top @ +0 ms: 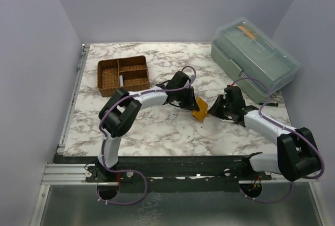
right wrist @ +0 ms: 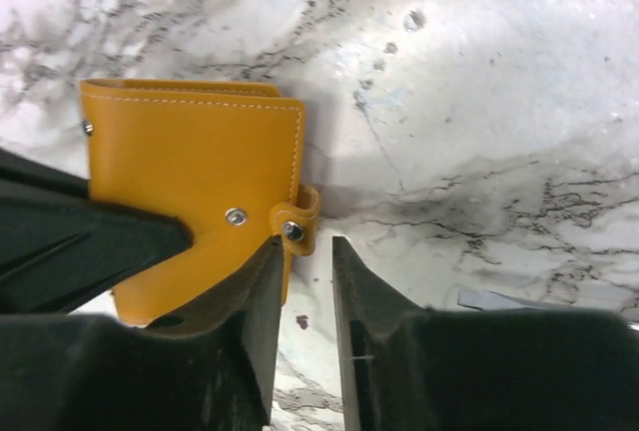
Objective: Put the credit cards into the card holder
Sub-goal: Open the card holder at the center of the board.
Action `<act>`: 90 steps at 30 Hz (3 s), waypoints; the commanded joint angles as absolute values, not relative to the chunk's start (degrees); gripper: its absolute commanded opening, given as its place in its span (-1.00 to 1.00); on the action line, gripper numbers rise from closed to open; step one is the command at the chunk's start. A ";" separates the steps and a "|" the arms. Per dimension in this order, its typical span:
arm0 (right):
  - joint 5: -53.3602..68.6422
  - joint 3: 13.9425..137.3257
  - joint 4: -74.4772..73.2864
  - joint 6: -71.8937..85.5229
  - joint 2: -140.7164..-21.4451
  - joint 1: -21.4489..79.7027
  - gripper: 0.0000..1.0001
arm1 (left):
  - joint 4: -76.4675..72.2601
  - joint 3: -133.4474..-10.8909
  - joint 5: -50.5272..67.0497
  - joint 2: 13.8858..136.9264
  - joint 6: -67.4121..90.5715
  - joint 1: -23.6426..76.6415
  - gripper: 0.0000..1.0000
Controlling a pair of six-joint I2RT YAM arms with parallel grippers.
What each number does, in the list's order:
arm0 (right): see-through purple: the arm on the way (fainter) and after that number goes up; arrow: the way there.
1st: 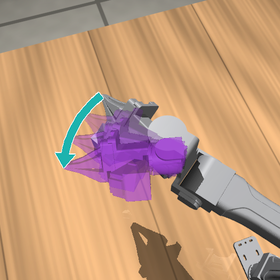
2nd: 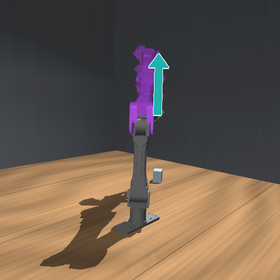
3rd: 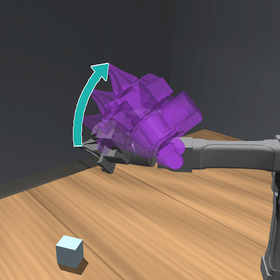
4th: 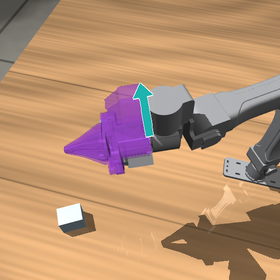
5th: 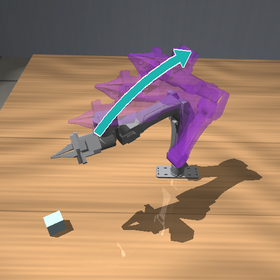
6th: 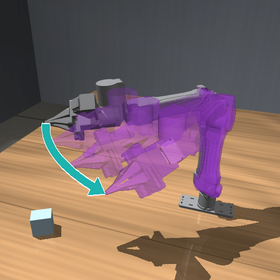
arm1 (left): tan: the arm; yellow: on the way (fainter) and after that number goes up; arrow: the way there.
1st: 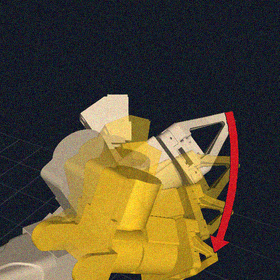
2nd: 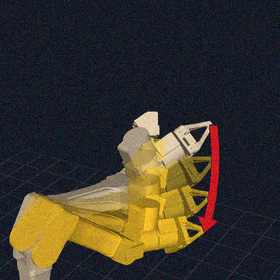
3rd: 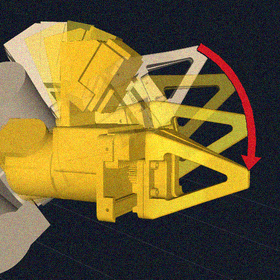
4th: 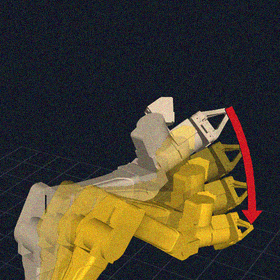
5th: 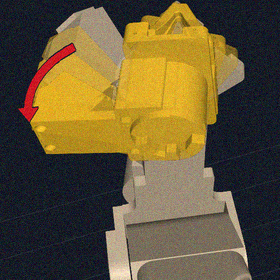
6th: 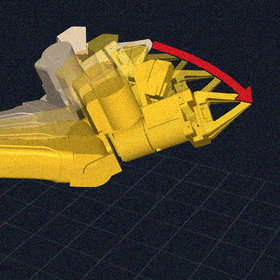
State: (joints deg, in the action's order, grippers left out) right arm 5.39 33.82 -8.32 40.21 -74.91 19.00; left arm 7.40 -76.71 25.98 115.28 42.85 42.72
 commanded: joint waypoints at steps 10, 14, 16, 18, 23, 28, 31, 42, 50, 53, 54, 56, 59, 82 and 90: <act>11.61 34.31 -2.21 35.83 -74.72 17.93 -0.12 | 4.48 -74.71 34.58 110.06 43.55 40.45 -1.00; 13.70 33.76 -0.72 35.14 -73.02 17.93 0.07 | 4.40 -74.53 34.67 110.45 43.59 40.50 -1.00; 15.17 32.69 1.74 34.69 -72.00 17.93 0.17 | 4.44 -74.68 34.91 110.64 43.59 40.49 -1.00; 15.23 32.38 3.01 35.91 -72.22 17.85 0.22 | 4.44 -74.92 35.21 110.65 43.59 40.46 -1.00; 11.00 34.62 -0.70 36.84 -76.30 17.93 0.02 | 4.89 -75.70 36.21 110.39 43.11 40.50 -1.00; 8.51 32.76 -2.79 37.62 -74.14 17.93 -0.20 | 6.50 -76.46 36.56 109.92 41.93 39.19 -1.00; 9.62 31.78 -1.01 38.00 -73.60 17.93 -0.25 | 6.59 -76.46 36.71 109.61 41.97 38.84 -1.00; 9.87 33.23 -3.14 39.16 -76.16 17.93 -0.98 | 8.34 -78.30 37.61 111.14 41.20 38.01 -1.00; 12.69 32.04 -0.62 38.93 -75.12 17.93 -0.99 | 22.87 -82.36 21.29 116.33 33.77 38.29 0.57; 15.19 32.20 -0.53 38.89 -73.51 17.93 -0.99 | 23.20 -82.22 20.23 115.88 33.91 39.41 0.63; 16.24 32.13 -0.53 38.92 -72.77 17.93 -0.99 | 23.20 -82.55 20.11 115.64 33.80 40.18 0.65; 17.51 31.75 1.64 39.38 -71.17 17.93 -0.99 | 23.38 -83.39 20.05 115.05 32.84 41.85 0.70; 18.45 33.03 0.54 39.27 -68.99 17.93 -0.99 | 24.11 -84.48 19.32 114.33 31.81 43.93 0.77; 12.66 35.32 -7.62 36.27 -67.25 17.91 -0.99 | 26.73 -84.67 18.72 111.19 29.89 42.99 0.72; 11.57 35.26 -8.24 36.55 -67.36 17.93 -0.99 | 26.69 -82.95 17.69 111.23 29.37 41.35 0.24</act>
